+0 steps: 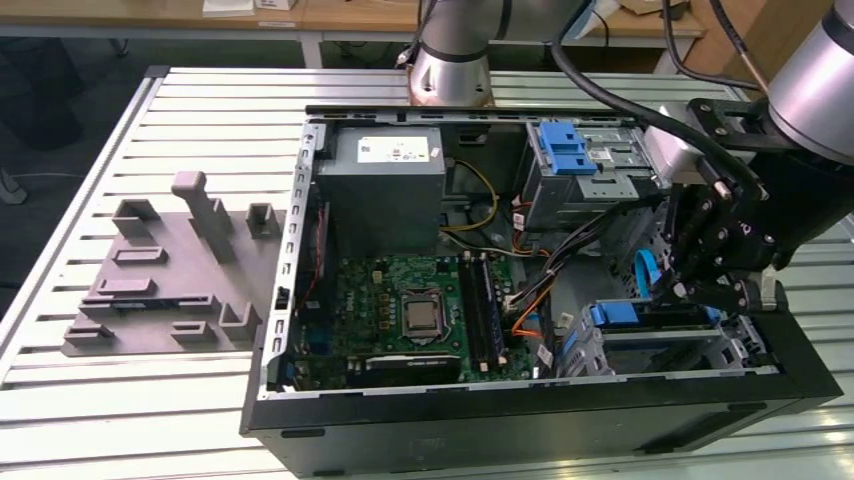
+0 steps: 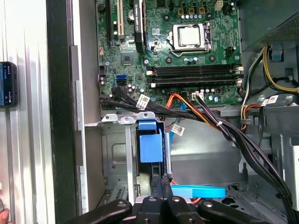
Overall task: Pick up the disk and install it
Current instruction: 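Insert the second disk wire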
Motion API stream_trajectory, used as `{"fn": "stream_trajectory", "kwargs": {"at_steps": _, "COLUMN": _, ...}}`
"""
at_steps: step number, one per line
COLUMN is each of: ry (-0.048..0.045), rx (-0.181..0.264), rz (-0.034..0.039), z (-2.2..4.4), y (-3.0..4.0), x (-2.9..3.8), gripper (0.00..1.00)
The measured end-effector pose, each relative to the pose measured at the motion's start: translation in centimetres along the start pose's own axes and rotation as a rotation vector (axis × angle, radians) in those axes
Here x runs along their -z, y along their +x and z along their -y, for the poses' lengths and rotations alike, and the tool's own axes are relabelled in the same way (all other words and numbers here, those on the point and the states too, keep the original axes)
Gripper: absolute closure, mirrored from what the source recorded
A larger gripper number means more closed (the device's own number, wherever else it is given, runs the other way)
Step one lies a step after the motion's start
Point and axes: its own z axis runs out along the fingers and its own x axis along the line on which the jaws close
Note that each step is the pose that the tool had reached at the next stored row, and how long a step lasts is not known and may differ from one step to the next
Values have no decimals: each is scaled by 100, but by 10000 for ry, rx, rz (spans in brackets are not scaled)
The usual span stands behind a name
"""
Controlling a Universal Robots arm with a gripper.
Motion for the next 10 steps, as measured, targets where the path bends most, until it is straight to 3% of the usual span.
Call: {"fn": "stream_trajectory", "kwargs": {"at_steps": 10, "ry": -1, "rx": 0, "rz": 19, "z": 36, "y": -2, "x": -67, "gripper": 89}}
